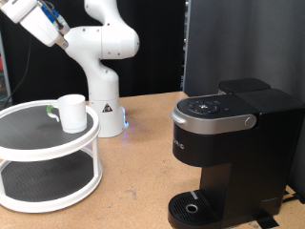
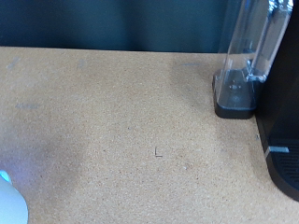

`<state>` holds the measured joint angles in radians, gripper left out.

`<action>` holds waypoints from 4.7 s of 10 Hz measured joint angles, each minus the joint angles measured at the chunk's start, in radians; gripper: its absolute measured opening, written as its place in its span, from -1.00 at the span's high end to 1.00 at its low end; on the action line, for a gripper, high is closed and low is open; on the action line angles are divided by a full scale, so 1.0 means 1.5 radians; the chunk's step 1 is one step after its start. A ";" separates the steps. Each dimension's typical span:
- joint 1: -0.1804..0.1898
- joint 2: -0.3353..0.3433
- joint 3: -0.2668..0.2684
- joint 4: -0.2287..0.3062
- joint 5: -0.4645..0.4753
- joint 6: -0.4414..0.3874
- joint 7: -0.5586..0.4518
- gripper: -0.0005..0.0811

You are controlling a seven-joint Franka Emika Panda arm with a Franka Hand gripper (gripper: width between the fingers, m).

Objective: Make a cup of coffee with the keurig machine

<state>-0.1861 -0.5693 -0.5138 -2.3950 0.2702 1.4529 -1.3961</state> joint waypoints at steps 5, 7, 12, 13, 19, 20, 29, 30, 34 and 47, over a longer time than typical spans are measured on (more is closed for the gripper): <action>-0.002 0.000 -0.032 0.012 0.022 0.003 0.023 0.98; -0.002 0.000 -0.045 0.013 0.016 0.004 0.007 0.98; -0.002 0.000 -0.061 0.014 -0.003 0.005 -0.015 0.98; -0.002 0.000 -0.061 0.015 -0.008 0.005 -0.022 0.98; -0.002 0.000 -0.068 -0.011 -0.009 0.043 -0.041 0.98; -0.002 0.000 -0.073 -0.019 -0.016 0.057 -0.054 0.98; -0.004 0.018 -0.089 -0.079 -0.036 0.171 -0.080 0.98; -0.004 0.023 -0.089 -0.081 -0.036 0.177 -0.084 0.98; -0.004 0.041 -0.089 -0.087 -0.036 0.197 -0.096 0.98; -0.004 0.052 -0.100 -0.178 -0.017 0.328 -0.112 -0.98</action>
<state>-0.1919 -0.4918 -0.6637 -2.6612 0.2446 1.9445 -1.5645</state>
